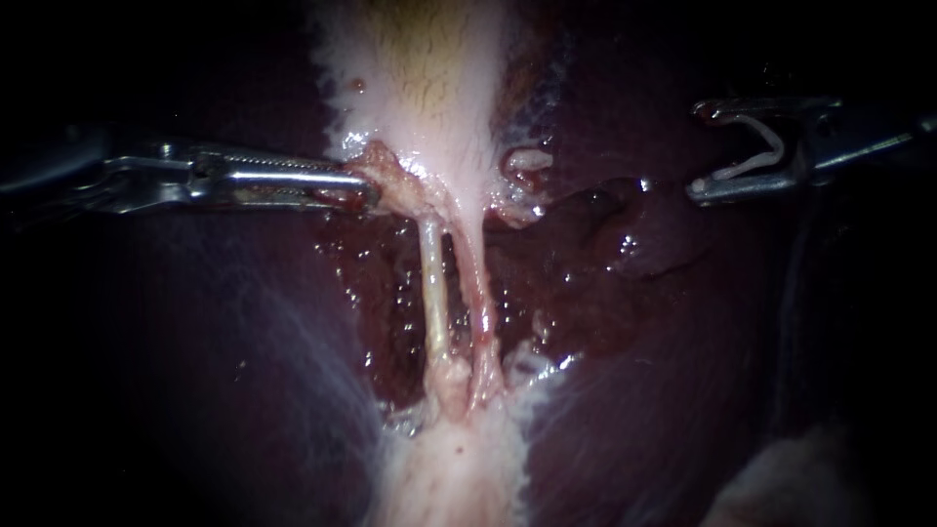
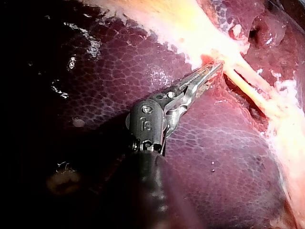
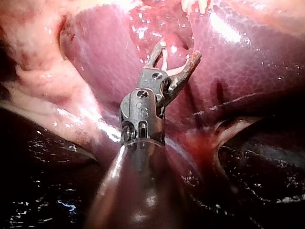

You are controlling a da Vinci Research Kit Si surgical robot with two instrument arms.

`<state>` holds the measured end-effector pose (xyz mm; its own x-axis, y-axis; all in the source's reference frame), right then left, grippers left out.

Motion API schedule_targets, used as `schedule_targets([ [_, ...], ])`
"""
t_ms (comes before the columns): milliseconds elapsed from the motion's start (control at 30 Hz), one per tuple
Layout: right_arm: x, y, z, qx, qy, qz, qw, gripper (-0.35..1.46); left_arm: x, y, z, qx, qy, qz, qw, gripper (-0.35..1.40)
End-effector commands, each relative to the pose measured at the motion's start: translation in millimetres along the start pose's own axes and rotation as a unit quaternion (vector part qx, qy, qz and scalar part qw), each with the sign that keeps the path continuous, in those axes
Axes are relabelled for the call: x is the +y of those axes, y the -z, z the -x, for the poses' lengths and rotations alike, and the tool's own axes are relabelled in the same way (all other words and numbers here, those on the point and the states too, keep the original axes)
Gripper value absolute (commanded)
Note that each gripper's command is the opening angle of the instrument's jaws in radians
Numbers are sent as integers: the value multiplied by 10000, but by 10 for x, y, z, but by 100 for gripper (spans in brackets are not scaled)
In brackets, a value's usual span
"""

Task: Clipping first clip left tube

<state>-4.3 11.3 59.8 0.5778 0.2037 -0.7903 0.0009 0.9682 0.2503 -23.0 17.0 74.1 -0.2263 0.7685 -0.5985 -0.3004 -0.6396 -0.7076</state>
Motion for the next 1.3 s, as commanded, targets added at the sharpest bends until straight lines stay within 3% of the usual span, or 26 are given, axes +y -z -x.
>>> schedule_targets([
  [33,0,0,0,0,0,-1,10000,48,0,1,0,-1,-1,2,10000,-35],
  [333,0,0,0,0,0,0,10000,48,12,18,-11,3,33,-6,10000,-35],
  [467,0,0,0,0,0,0,10000,48,21,40,-28,10,112,-36,9999,-35],
  [800,0,0,0,0,0,0,10000,48,41,96,-76,262,1,-115,9996,-35],
  [1100,-1,-2,-2,0,1,2,10000,49,49,100,-79,299,-8,-151,9994,-35],
  [1300,-20,-16,-12,92,-24,-191,9998,49,50,94,-73,310,-22,-195,9993,-35],
])
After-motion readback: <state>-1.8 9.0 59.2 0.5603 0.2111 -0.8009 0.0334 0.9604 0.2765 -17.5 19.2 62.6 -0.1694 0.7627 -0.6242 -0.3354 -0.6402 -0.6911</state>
